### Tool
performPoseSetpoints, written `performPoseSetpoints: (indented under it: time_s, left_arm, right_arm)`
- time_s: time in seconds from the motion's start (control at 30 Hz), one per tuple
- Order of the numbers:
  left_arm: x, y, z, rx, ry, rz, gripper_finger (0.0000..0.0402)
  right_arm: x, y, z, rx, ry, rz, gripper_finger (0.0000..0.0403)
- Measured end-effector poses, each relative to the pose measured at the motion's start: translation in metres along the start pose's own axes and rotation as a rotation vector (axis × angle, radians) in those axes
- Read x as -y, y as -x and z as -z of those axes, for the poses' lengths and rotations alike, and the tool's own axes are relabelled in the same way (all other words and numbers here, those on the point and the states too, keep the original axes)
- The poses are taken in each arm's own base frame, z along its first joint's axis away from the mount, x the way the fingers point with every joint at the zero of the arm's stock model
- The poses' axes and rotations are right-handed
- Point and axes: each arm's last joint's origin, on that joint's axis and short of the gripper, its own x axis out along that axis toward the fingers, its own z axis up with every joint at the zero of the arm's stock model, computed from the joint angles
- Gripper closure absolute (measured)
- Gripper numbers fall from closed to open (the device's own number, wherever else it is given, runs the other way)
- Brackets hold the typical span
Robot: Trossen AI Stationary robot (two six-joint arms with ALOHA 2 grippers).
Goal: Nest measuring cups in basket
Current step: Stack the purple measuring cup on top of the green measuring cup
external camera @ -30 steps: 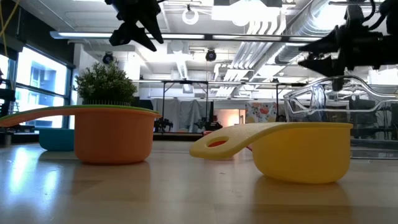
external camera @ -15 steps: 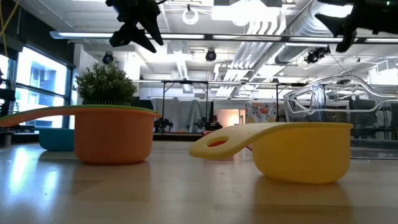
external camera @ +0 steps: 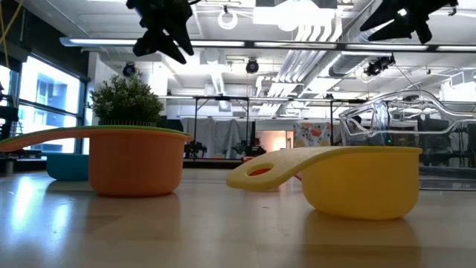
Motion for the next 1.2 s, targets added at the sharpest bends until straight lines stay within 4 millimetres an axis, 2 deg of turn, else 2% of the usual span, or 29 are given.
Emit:
performPoseSetpoints:
  time_s: [0.23, 0.47, 0.63, 0.83, 1.2]
  left_arm:
    - [-0.006, 0.001, -0.004, -0.018, -0.056, 0.039, 0.0287]
    - [-0.01, 0.014, -0.002, -0.056, -0.127, 0.125, 0.0287]
    - [-0.015, 0.028, 0.003, -0.056, -0.164, 0.121, 0.0287]
    - [-0.017, 0.046, 0.006, -0.012, -0.198, 0.141, 0.0287]
    - [-0.018, 0.057, 0.009, 0.019, -0.211, 0.155, 0.0287]
  right_arm:
    - [-0.012, -0.019, -0.018, -0.233, -0.044, 0.139, 0.0229]
    - [-0.008, -0.055, -0.026, -0.461, -0.117, 0.233, 0.0229]
    - [0.008, -0.086, -0.019, -0.621, -0.227, 0.251, 0.0229]
    - [0.024, -0.118, -0.01, -0.711, -0.285, 0.333, 0.0229]
    - [0.046, -0.171, 0.016, -0.84, -0.282, 0.454, 0.0229]
